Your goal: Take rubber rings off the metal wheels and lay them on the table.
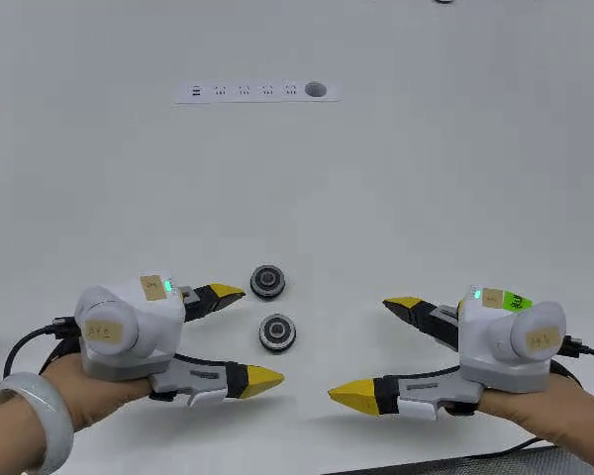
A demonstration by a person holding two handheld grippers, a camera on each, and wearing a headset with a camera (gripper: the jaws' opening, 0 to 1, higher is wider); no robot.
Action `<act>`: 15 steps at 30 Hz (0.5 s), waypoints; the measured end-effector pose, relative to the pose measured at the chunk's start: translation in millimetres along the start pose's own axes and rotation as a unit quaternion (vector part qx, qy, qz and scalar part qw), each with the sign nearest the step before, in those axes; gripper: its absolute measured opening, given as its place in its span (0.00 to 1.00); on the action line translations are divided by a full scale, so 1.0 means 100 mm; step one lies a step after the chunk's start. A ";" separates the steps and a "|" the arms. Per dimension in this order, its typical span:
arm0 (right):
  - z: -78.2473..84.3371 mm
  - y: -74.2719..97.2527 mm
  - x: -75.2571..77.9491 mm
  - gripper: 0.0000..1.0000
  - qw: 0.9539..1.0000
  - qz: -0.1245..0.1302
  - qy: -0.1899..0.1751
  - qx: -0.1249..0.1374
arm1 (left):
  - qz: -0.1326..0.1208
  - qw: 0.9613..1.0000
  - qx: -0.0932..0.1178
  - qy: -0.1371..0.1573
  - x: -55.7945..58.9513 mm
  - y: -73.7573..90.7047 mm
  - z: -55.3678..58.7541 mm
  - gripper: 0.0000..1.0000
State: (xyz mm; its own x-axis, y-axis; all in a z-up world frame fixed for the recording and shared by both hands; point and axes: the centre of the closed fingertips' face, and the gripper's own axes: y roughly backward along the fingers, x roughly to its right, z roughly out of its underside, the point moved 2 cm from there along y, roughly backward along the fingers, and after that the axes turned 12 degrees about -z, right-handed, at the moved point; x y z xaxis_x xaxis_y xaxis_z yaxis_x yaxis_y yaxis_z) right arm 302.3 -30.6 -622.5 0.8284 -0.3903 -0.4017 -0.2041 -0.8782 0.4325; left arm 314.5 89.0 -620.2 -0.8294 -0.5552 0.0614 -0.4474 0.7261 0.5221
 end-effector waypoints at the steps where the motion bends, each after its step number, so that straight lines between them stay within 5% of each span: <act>1: 0.00 0.00 0.00 0.92 1.000 0.000 0.000 0.000 | 0.000 1.000 -0.001 -0.001 0.00 0.00 0.00 0.66; 15: 0.01 -0.01 0.02 0.92 1.000 0.001 -0.004 0.002 | -0.002 1.000 -0.013 -0.012 -0.02 -0.09 -0.02 0.47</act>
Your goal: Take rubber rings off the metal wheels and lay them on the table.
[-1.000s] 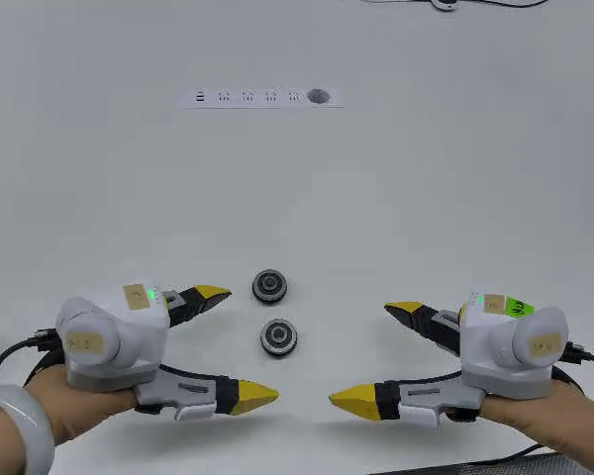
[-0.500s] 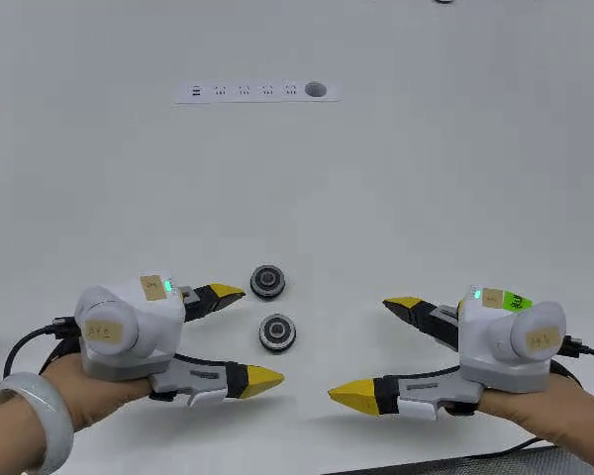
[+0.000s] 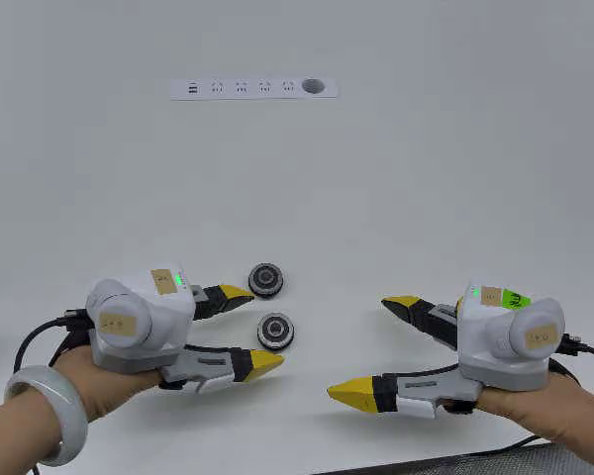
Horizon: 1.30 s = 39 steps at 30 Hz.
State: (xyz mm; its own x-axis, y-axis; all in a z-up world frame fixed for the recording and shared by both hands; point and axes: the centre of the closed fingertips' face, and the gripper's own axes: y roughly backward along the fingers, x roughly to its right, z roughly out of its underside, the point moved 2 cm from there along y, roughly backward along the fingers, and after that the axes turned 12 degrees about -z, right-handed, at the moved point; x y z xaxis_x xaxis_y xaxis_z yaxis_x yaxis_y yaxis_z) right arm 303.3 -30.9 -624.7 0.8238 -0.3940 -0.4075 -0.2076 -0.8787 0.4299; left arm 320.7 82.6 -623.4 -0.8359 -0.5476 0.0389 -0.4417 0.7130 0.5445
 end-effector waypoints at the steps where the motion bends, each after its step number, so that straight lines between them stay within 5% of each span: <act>1: 0.00 0.00 0.00 0.91 1.000 0.000 0.000 0.000 | 0.000 1.000 -0.001 -0.001 0.00 -0.01 0.00 0.46; 39: 0.01 0.00 0.01 0.89 1.000 -0.002 -0.015 0.011 | -0.014 0.997 -0.042 -0.070 0.00 -0.18 0.06 0.16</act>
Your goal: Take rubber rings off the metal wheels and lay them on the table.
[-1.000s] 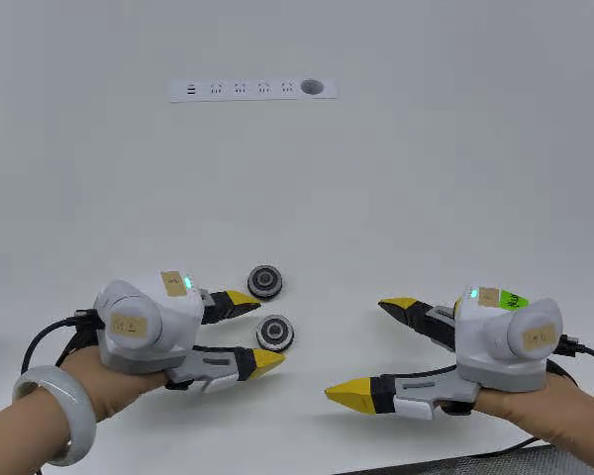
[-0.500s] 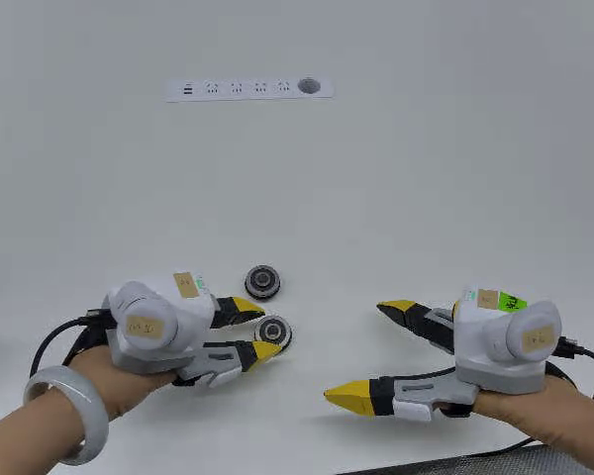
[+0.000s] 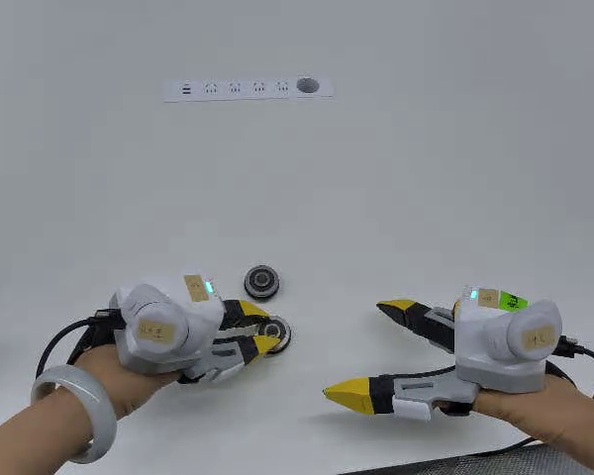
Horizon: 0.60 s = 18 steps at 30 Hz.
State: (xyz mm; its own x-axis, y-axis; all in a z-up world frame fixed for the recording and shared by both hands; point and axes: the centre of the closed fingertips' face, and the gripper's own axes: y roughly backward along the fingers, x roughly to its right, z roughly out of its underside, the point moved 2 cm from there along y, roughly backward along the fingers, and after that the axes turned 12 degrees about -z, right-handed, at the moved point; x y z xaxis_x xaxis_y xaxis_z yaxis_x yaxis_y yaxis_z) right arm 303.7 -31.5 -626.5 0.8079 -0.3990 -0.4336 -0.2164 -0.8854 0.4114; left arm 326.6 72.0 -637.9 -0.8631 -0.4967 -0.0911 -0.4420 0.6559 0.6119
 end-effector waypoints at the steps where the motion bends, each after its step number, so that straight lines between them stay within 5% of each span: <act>1: 0.00 0.00 0.00 0.89 1.000 0.000 -0.001 0.000 | 0.001 1.000 -0.001 0.000 0.01 0.00 0.00 0.16; 18: 0.02 -0.03 0.00 0.88 1.000 -0.004 -0.007 0.000 | 0.005 1.000 -0.007 -0.029 0.02 -0.03 0.02 0.14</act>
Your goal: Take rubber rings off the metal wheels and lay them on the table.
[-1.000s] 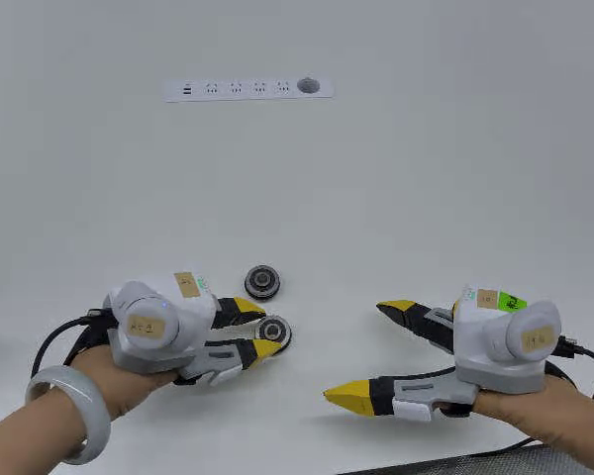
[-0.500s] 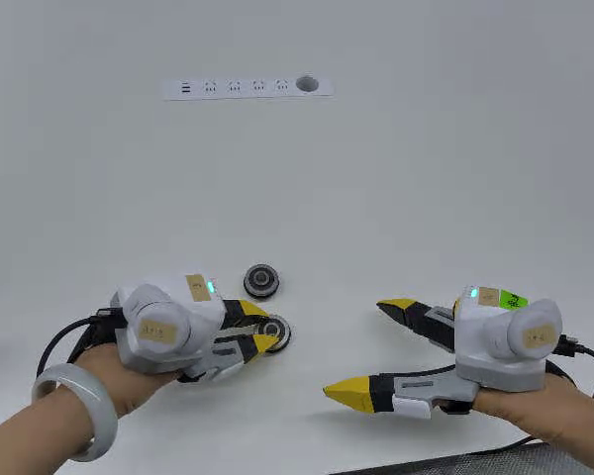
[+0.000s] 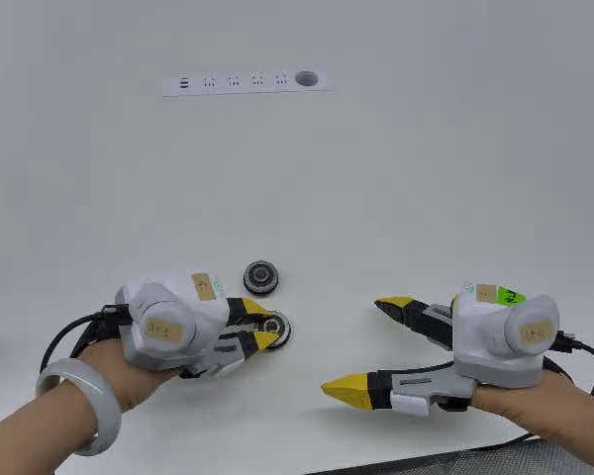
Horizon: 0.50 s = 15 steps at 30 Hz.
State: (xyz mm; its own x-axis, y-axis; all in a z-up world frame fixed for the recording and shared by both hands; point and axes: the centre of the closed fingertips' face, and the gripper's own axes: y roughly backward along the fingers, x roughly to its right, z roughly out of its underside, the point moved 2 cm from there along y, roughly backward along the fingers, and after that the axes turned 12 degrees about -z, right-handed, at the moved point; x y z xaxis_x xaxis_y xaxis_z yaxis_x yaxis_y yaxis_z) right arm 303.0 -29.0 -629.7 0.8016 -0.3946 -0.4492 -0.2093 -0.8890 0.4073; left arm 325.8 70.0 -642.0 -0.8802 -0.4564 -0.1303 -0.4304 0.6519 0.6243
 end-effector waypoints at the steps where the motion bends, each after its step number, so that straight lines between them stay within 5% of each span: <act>1: 0.00 0.00 0.00 0.88 1.000 0.000 -0.001 0.000 | 0.000 1.000 0.000 -0.001 0.00 0.00 0.00 0.14; 15: -0.03 -0.04 -0.01 0.87 1.000 -0.007 -0.003 0.003 | -0.001 1.000 0.002 -0.014 0.00 -0.01 -0.01 0.13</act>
State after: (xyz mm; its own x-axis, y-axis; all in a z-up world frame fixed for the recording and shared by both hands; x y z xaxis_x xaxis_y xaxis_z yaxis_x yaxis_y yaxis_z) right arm 305.2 -24.2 -628.9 0.8012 -0.3839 -0.4590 -0.2015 -0.8953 0.3972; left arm 326.7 68.6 -641.7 -0.8849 -0.4398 -0.1534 -0.4327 0.6541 0.6205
